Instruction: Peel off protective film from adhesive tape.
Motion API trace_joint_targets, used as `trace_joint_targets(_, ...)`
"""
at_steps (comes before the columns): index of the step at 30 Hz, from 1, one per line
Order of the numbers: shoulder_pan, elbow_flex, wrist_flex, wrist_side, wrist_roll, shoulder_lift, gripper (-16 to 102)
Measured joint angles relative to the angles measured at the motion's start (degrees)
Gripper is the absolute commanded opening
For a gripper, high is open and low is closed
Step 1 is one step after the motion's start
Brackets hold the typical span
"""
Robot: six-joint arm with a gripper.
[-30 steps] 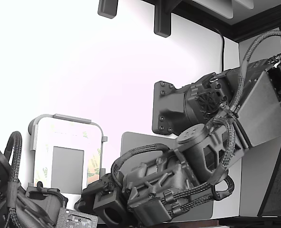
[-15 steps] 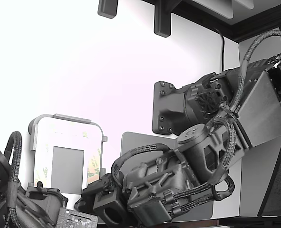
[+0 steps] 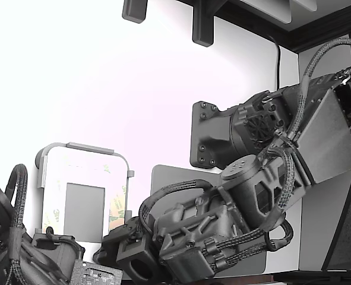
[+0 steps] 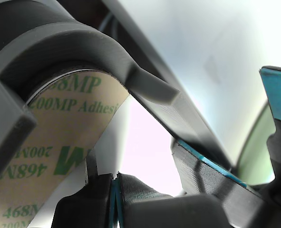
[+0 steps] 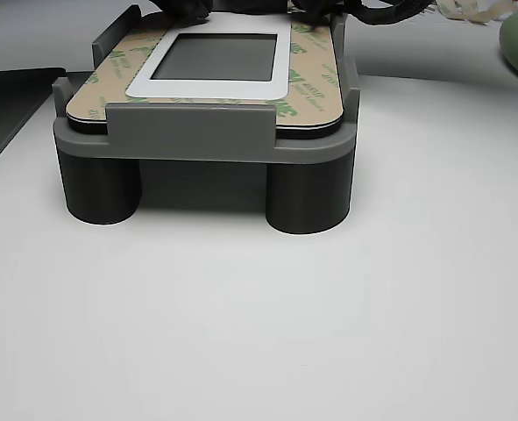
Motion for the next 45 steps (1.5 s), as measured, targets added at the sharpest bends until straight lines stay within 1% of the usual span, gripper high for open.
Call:
trace_joint_targets(18,0.1,-0.2,0.0,0.1,-0.3,0.0,-11)
trace_joint_targets(33,-1.1,-0.3,-2.7,-1.1,-1.6,-1.3,-11)
trace_joint_targets(41,-1.2,0.1,-2.7,-1.3,-1.0,-1.4,-11)
trace_joint_targets(45,-1.1,0.0,-1.7,-1.3,-0.5,-1.3,-11)
